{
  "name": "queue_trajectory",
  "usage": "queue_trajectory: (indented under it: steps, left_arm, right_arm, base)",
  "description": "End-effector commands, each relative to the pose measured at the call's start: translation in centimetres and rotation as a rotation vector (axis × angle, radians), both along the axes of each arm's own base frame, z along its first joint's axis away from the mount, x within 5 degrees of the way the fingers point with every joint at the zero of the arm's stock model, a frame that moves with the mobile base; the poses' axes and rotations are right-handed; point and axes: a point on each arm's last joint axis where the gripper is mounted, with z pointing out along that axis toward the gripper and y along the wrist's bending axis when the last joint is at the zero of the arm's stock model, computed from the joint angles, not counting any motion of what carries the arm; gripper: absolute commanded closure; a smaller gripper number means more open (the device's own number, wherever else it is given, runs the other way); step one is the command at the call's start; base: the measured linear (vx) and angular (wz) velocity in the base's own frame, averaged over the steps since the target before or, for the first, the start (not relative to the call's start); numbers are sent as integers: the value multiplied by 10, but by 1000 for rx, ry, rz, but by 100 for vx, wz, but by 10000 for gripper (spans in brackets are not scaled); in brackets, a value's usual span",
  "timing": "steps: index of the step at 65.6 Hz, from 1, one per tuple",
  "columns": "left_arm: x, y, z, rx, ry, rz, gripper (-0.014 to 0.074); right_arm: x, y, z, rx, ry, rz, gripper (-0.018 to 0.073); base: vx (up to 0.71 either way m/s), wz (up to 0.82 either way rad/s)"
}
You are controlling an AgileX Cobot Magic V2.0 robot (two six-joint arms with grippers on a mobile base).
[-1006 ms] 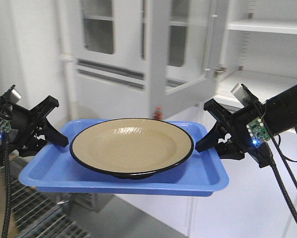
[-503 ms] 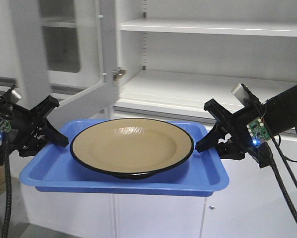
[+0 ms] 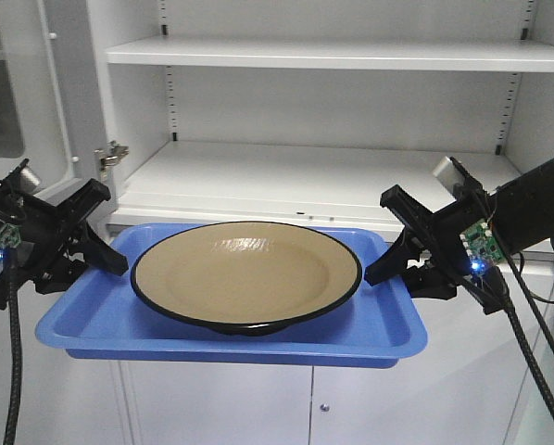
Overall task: Place disk in tray to left cabinet
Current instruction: 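Hold the tray level with both grippers while driving to the cabinet, then lower the held tray onto the cabinet shelf with both grippers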
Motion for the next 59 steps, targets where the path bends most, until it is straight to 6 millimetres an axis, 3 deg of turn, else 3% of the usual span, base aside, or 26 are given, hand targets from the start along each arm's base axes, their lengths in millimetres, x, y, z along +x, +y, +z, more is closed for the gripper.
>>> queue_trajectory:
  steps: [1,59]
  left_arm:
    - [-23,-26,44,-249,-32,-70,596]
    - [-23,-26,44,-249,-32,-70,596]
  right_arm:
    - [-19,22,49,254,-79,34,564]
    - [-19,22,49,254,-79,34,564]
  base:
    - [22,-21]
    - [28,-11]
